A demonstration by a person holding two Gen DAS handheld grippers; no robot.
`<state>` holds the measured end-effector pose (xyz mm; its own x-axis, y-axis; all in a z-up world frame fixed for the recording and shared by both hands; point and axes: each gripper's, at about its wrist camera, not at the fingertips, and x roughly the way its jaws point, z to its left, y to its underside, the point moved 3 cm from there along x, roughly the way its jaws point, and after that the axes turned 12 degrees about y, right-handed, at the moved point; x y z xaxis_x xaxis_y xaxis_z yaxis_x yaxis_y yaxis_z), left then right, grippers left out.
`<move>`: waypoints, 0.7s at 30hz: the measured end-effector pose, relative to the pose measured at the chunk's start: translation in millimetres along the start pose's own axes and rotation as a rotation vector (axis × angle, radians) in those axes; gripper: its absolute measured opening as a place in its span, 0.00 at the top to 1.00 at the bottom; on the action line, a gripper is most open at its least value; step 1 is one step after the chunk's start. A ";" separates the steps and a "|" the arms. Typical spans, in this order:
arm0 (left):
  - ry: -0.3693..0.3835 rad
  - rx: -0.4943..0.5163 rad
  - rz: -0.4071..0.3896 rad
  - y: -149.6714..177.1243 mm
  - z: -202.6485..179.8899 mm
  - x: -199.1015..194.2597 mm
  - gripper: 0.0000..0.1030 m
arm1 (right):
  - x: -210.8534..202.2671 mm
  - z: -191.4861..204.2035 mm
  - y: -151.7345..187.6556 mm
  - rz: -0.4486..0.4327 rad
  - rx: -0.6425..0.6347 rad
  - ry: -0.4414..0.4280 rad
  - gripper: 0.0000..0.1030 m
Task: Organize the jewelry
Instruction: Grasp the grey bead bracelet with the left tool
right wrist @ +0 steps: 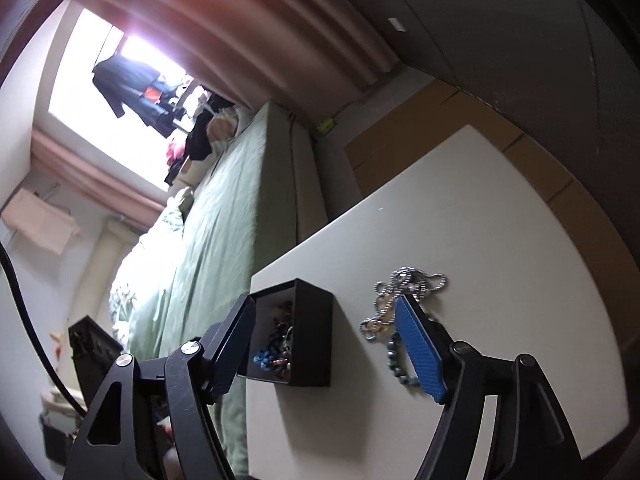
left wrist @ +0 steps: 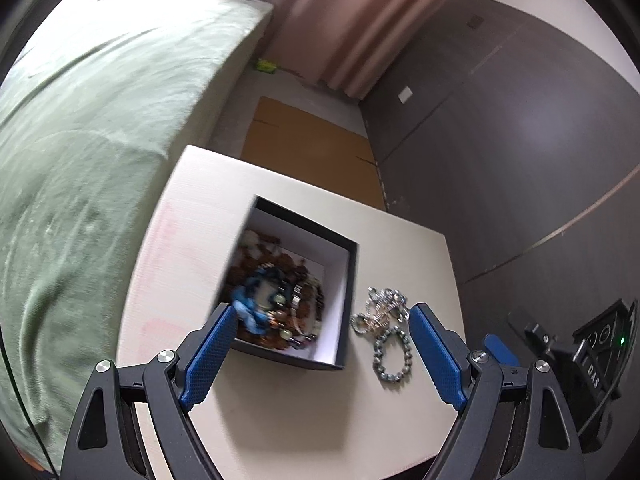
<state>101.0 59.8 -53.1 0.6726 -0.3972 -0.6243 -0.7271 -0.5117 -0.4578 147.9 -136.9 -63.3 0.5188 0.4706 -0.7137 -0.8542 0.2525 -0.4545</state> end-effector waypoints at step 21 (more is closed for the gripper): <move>-0.025 0.152 0.128 45.7 -60.8 66.8 0.39 | -14.5 -68.8 -2.6 0.099 0.066 0.167 0.29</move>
<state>121.1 -36.4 -77.2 0.5709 -0.4318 -0.6983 -0.8203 -0.3367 -0.4623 144.9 -202.5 -88.5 0.4258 0.3502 -0.8343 -0.8988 0.2696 -0.3456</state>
